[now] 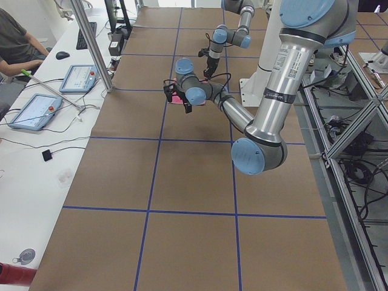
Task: Fold towel twice with both arms
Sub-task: 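Position the right gripper at the towel's near corner while the left waits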
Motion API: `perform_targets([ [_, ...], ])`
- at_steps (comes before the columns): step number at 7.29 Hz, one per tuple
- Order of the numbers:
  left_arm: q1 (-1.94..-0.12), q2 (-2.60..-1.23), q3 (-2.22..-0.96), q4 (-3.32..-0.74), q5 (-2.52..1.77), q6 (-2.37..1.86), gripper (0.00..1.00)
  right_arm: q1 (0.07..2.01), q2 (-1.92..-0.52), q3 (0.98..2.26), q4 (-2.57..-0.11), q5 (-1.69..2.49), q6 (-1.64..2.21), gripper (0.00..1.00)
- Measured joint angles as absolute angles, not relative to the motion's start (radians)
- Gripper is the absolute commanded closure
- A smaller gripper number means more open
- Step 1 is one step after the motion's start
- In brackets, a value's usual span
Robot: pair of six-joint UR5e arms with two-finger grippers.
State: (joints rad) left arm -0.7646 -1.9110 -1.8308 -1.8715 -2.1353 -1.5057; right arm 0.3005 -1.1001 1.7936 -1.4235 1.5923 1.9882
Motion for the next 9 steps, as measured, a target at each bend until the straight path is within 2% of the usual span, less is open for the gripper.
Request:
perform_targets([
  [3,-0.765,-1.911,-1.835,-1.872,-2.135,-1.516,0.00,0.299,-1.101,1.791,-1.424,1.591,1.989,0.88],
  [4,-0.765,-1.911,-1.836,-1.872,-2.135,-1.517,0.00,0.299,-1.102,1.791,-1.424,1.591,1.989,1.00],
  [9,-0.764,-1.916,-1.840,-1.873,-2.131,-1.535,0.00,0.303,-1.104,1.802,-1.424,1.593,1.988,1.00],
])
